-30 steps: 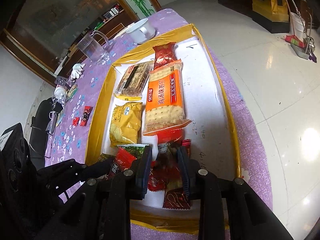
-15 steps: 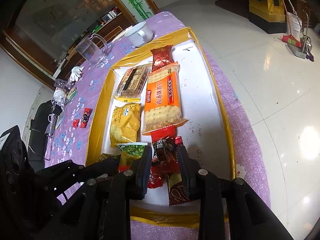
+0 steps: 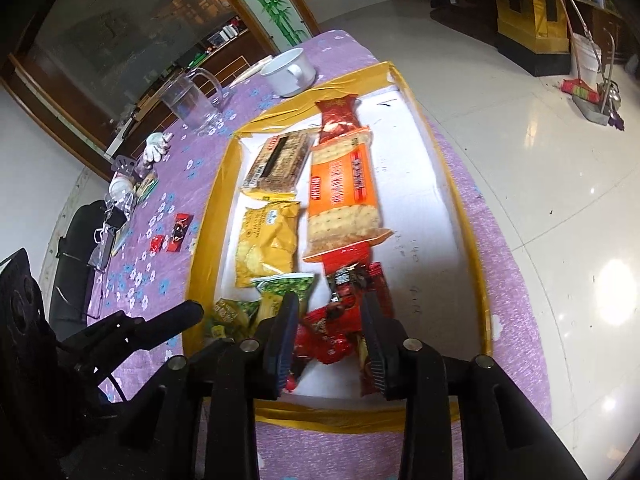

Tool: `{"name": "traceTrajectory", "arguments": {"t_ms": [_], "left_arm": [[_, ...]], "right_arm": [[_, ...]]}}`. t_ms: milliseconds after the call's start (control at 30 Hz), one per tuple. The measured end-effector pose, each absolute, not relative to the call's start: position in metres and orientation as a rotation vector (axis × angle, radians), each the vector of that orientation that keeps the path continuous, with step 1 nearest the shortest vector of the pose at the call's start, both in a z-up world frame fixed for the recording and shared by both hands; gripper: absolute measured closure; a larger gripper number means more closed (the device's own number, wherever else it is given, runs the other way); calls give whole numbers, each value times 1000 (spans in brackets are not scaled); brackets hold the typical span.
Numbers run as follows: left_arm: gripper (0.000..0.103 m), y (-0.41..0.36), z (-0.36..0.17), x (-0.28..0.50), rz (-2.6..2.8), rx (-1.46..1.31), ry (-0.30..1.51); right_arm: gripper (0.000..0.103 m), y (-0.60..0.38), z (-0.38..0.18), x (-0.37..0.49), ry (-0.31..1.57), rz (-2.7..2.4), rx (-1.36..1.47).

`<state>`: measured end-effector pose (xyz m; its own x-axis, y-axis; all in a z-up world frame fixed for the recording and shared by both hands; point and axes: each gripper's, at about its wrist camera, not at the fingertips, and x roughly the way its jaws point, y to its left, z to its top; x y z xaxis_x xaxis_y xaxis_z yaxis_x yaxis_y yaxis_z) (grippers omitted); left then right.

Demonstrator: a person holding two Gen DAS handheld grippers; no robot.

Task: Organize snacks
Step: 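Lower both red candies into the white box and open both tools, then move both tools back over the last red candies on the table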

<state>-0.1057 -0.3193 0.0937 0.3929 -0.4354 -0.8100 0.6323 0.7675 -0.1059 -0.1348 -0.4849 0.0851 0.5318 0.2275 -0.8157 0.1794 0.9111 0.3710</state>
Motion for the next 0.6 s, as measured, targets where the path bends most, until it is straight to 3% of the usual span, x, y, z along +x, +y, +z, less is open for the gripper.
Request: {"name": "traceTrajectory", "arguments": {"t_ms": [600], "left_arm": [[64, -198, 90, -85, -477, 8, 938]], "right_arm": [[66, -405, 107, -113, 1023, 119, 304]]}}
